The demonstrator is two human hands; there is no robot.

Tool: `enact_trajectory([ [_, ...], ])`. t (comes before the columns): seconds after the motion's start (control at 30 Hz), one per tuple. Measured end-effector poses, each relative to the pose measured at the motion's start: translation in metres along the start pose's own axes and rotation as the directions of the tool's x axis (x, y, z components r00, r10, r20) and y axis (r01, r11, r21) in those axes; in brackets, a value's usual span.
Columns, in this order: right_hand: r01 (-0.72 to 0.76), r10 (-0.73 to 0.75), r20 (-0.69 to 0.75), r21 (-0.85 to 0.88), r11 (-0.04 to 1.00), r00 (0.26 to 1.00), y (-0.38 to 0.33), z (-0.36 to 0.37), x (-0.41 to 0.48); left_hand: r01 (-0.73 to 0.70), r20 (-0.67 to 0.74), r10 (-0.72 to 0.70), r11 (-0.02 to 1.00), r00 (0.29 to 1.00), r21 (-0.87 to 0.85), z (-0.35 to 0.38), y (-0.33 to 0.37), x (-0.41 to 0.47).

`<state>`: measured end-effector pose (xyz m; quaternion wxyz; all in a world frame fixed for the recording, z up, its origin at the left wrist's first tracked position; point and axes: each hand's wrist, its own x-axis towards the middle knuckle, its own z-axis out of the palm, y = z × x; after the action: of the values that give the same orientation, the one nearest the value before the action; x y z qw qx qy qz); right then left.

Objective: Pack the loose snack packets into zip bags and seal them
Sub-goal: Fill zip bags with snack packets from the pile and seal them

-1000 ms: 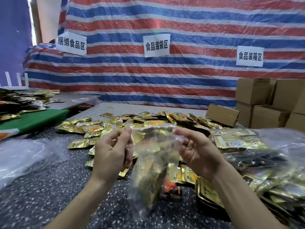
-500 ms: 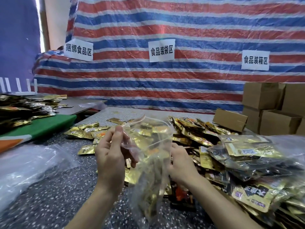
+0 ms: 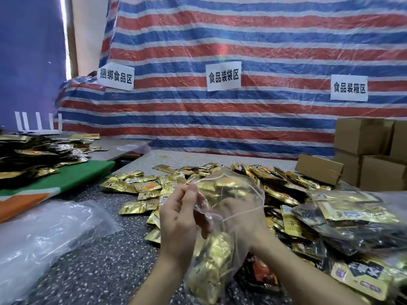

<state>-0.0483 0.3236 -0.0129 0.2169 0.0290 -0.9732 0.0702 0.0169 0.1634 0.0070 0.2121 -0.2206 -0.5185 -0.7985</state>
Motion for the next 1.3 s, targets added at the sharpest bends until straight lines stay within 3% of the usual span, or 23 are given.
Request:
enact_trajectory([
  [0.07, -0.178, 0.176, 0.031, 0.247, 0.953, 0.984, 0.009, -0.02, 0.002, 0.003, -0.01, -0.003, 1.0, 1.0, 0.007, 0.0, 0.001, 0.0],
  [0.1, -0.29, 0.274, 0.102, 0.448, 0.846, 0.956, 0.014, -0.032, 0.001, 0.005, -0.016, -0.005, 1.0, 1.0, 0.013, -0.001, 0.001, 0.001],
  [0.2, -0.426, 0.369, 0.297, 0.837, 0.343, 0.881, 0.02, -0.08, -0.012, 0.03, -0.025, -0.03, 0.999, 0.999, 0.015, -0.001, 0.003, 0.001],
  [0.3, -0.343, 0.307, 0.336, 0.939, -0.034, 0.89, 0.015, -0.124, -0.028, 0.055, -0.008, -0.055, 0.998, 0.998, 0.002, -0.001, 0.003, -0.001],
  [0.37, -0.264, 0.259, 0.299, 0.951, -0.162, 0.918, 0.012, -0.149, -0.037, 0.056, 0.003, -0.056, 0.998, 0.998, -0.001, 0.0, 0.003, -0.002],
  [0.43, -0.225, 0.225, 0.269, 0.953, -0.205, 0.937, 0.008, -0.169, -0.043, 0.054, 0.007, -0.055, 0.998, 0.998, 0.006, 0.001, 0.003, -0.002],
  [0.53, -0.245, 0.208, 0.262, 0.964, -0.101, 0.943, 0.001, -0.183, -0.047, 0.053, 0.02, -0.053, 0.999, 0.998, -0.003, 0.002, 0.002, -0.002],
  [0.7, -0.332, 0.228, 0.267, 0.885, 0.327, 0.936, -0.023, -0.167, -0.054, 0.049, 0.052, -0.049, 0.999, 0.997, -0.007, 0.002, 0.005, -0.004],
  [0.83, -0.31, 0.259, 0.21, 0.838, 0.448, 0.943, -0.023, -0.148, -0.056, 0.043, 0.049, -0.042, 0.999, 0.998, -0.025, 0.002, 0.009, -0.005],
  [0.93, -0.25, 0.217, 0.146, 0.758, 0.603, 0.965, -0.02, -0.148, -0.056, 0.042, 0.051, -0.041, 0.999, 0.998, -0.029, 0.001, 0.01, -0.004],
  [1.2, -0.183, -0.011, 0.273, 0.673, 0.717, 0.962, -0.017, -0.181, -0.052, 0.012, 0.042, -0.011, 1.0, 0.999, -0.02, 0.0, 0.012, -0.005],
  [1.3, -0.134, 0.008, 0.194, 0.645, 0.752, 0.981, -0.02, -0.189, -0.05, 0.006, 0.026, -0.005, 1.0, 1.0, -0.009, -0.002, 0.012, -0.005],
])
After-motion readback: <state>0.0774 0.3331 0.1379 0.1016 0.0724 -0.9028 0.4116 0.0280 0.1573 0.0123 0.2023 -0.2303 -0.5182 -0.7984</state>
